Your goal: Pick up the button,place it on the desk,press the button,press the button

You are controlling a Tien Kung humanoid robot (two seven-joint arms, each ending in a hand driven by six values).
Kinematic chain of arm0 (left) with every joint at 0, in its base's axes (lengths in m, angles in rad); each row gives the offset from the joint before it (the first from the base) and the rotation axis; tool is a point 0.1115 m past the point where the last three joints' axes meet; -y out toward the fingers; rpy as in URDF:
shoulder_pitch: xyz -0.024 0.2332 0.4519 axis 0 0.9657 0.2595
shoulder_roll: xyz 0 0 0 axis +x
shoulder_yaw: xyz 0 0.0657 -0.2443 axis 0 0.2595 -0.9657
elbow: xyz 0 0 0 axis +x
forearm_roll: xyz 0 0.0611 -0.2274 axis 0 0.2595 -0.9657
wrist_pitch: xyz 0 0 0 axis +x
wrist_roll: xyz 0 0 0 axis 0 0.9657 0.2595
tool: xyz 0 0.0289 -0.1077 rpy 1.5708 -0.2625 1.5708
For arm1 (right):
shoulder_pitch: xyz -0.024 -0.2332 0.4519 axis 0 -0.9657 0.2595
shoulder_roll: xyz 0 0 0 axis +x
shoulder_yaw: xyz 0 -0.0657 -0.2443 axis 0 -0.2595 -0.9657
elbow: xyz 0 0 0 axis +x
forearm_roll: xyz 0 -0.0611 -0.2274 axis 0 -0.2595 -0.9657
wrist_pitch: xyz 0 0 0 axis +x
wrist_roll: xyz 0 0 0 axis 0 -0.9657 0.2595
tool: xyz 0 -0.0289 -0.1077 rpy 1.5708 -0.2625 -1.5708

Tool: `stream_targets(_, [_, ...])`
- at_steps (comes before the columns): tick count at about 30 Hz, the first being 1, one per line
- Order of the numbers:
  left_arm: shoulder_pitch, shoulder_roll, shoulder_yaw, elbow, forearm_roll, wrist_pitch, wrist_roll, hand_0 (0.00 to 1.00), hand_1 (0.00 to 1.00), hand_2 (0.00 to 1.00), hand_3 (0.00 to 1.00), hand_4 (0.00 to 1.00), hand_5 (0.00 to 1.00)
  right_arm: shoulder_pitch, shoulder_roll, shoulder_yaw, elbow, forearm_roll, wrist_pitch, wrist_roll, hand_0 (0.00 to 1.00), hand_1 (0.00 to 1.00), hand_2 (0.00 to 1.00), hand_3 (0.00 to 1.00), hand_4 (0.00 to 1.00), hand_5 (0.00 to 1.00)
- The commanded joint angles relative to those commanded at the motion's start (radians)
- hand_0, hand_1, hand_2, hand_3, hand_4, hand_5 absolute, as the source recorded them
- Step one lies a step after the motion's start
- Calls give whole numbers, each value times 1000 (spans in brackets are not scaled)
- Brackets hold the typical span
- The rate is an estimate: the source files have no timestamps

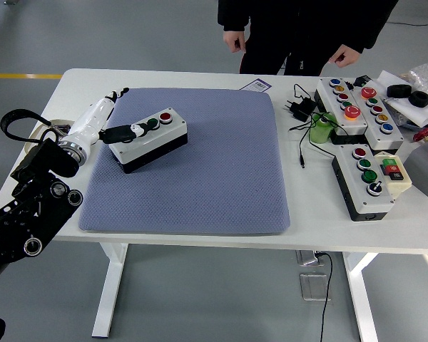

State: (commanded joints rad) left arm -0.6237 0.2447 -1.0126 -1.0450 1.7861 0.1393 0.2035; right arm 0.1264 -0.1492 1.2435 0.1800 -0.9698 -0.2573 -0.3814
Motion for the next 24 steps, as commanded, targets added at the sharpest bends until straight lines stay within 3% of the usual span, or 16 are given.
stream_targets(12, [-34,-18,60,60,9,-36,43,998,998,998,998,998,712,-1,-2,-7,0,6,0,1,644,535,619,614,264,289])
stream_targets(15, [-32,-23,64,67,3,-27,40,998,998,998,998,998,712,-3,-2,-8,0,8,0,0,644,535,619,614,264,289])
stream_targets(19, [-24,-26,58,72,-63,22,12,998,998,998,998,998,727,-7,-3,-10,0,12,-1,1,643,534,619,614,264,289])
stream_targets(24, [-24,-25,61,77,-61,30,4,998,998,998,998,998,728,-8,-2,-9,0,6,0,-1,644,535,619,614,264,289])
